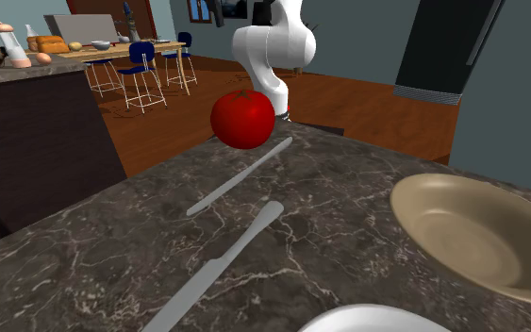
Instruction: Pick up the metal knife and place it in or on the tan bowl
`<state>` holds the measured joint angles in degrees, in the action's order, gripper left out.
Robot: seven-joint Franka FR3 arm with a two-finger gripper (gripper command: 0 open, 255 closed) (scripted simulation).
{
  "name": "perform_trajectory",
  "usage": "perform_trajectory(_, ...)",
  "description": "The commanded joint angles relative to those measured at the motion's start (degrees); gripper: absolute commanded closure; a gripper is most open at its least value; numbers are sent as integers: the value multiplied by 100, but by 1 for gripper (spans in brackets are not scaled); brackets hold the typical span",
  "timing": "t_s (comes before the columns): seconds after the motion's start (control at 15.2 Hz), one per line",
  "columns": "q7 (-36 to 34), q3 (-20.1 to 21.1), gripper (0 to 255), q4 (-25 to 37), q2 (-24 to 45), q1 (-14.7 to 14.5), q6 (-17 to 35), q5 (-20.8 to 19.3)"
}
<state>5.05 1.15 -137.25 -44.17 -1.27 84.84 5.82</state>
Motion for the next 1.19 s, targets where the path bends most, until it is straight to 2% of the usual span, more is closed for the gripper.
perform_trajectory(0.0,0,0,0,0,0,0,0,0)
perform_trajectory(0.59,-1025,703,0,356,1589,55,1529,215)
perform_trajectory(1.12,-2020,1161,0,1226,3257,149,2539,-52)
